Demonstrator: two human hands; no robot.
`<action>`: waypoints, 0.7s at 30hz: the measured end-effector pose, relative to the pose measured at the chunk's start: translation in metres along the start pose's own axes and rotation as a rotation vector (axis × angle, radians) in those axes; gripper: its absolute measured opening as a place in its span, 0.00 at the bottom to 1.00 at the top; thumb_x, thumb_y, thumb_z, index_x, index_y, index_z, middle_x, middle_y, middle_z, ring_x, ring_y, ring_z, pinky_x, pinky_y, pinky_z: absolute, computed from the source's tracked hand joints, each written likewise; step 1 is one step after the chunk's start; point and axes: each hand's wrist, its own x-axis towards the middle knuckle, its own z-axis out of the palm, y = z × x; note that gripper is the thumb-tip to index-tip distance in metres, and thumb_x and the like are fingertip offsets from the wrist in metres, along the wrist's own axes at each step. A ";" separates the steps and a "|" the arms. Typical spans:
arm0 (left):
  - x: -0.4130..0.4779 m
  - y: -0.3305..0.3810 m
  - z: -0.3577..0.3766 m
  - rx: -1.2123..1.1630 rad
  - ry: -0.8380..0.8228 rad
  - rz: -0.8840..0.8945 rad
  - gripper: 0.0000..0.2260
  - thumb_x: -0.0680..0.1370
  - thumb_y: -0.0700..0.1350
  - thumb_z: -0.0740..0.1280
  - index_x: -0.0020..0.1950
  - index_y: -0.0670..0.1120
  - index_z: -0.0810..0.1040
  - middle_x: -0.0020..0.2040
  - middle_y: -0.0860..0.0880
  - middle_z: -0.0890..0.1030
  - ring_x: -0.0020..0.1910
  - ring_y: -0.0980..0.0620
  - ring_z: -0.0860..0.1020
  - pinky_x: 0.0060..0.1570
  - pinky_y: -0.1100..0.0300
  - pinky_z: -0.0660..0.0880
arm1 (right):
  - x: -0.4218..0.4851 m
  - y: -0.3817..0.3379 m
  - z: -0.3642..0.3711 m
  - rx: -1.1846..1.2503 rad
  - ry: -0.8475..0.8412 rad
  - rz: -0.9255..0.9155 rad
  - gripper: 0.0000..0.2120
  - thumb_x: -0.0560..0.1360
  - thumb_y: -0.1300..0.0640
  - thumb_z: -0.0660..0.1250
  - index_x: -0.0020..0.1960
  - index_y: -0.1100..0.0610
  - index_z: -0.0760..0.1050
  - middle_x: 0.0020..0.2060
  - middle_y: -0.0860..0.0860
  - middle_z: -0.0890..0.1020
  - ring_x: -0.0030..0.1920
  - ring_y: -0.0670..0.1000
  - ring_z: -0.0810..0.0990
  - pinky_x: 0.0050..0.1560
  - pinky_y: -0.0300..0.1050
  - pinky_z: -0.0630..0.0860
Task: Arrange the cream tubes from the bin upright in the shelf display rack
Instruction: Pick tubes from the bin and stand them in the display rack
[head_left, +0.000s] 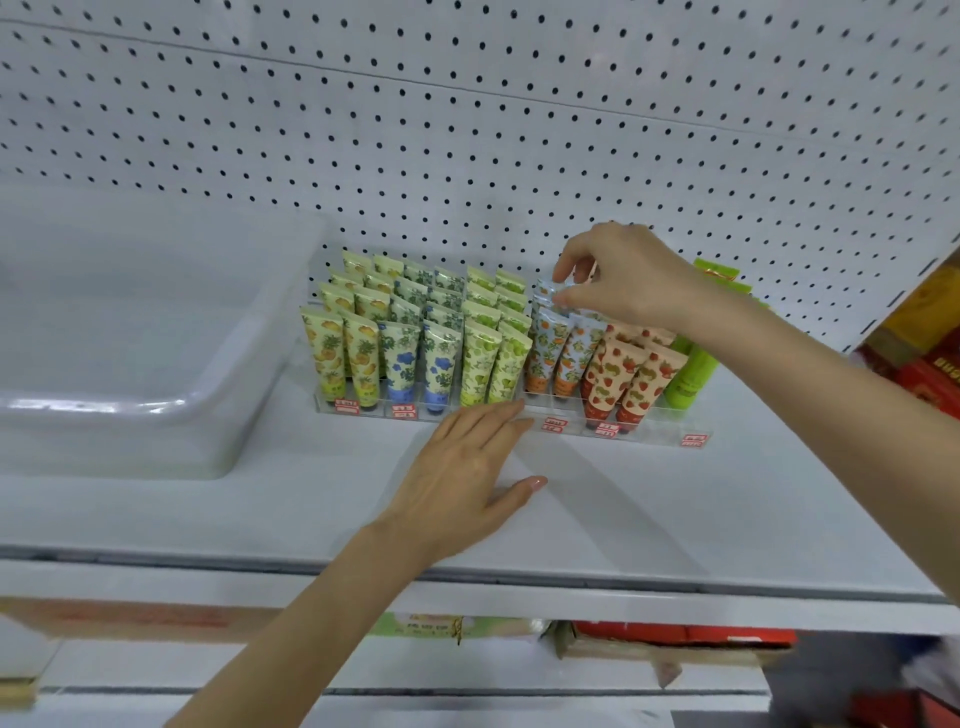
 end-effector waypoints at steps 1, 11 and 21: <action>-0.002 0.003 -0.008 0.004 0.007 0.011 0.26 0.79 0.60 0.55 0.70 0.46 0.70 0.72 0.48 0.69 0.68 0.50 0.67 0.68 0.54 0.65 | 0.002 -0.006 -0.004 -0.001 0.003 -0.025 0.11 0.74 0.53 0.70 0.54 0.57 0.79 0.44 0.51 0.75 0.44 0.51 0.75 0.43 0.41 0.66; -0.033 -0.055 -0.158 0.219 0.231 -0.056 0.25 0.79 0.58 0.59 0.69 0.43 0.71 0.70 0.46 0.71 0.67 0.47 0.70 0.66 0.55 0.64 | 0.046 -0.119 -0.003 0.138 0.024 -0.243 0.08 0.75 0.54 0.67 0.53 0.55 0.78 0.48 0.50 0.77 0.49 0.50 0.76 0.46 0.40 0.68; -0.105 -0.219 -0.258 0.526 0.007 -0.245 0.31 0.78 0.64 0.51 0.69 0.43 0.70 0.70 0.42 0.70 0.66 0.41 0.71 0.64 0.47 0.67 | 0.094 -0.229 0.048 0.186 -0.040 -0.185 0.12 0.76 0.52 0.67 0.57 0.56 0.76 0.49 0.49 0.74 0.50 0.49 0.74 0.47 0.39 0.66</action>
